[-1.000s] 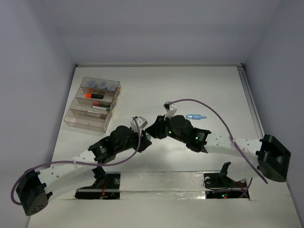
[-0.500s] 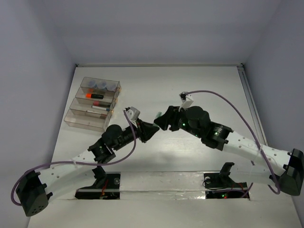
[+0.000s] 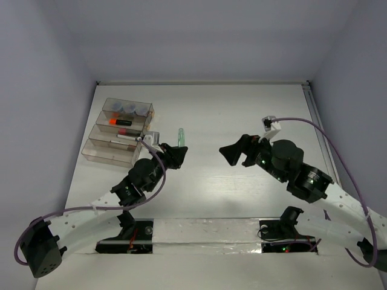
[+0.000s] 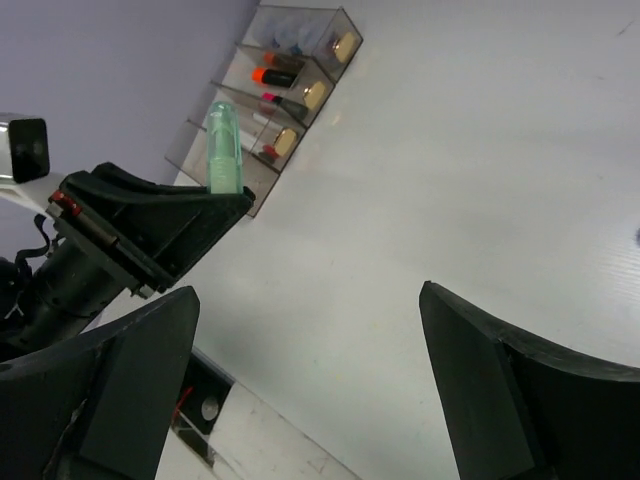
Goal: Sort the stationery into containers
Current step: Place the pen in the storage box.
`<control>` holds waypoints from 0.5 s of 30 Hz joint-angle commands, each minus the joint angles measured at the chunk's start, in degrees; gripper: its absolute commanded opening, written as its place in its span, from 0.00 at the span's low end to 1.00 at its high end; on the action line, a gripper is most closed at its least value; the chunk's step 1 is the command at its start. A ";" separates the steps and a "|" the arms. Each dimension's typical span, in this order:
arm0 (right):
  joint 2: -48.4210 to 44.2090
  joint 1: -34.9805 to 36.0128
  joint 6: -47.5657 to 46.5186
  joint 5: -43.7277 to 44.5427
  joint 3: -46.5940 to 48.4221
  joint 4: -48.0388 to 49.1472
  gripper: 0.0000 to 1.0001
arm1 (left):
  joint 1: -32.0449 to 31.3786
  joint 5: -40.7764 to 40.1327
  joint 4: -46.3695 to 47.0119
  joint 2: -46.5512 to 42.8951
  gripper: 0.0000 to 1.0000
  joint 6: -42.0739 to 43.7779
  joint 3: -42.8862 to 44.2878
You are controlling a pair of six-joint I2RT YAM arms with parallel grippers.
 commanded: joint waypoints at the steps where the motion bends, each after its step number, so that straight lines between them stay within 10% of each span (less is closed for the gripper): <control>1: -1.86 -0.40 -3.53 3.60 -2.42 -3.00 0.97 | 2.04 -15.38 -8.93 -2.10 0.00 -10.22 0.77; 6: -1.95 -0.40 -4.41 1.67 -6.29 -1.51 0.97 | 8.55 -23.92 -22.62 -8.16 0.00 -25.58 -1.52; 15: -1.95 -0.93 -6.17 -2.81 -8.32 0.51 0.97 | 29.63 -20.08 -35.41 -8.62 0.00 -28.61 4.10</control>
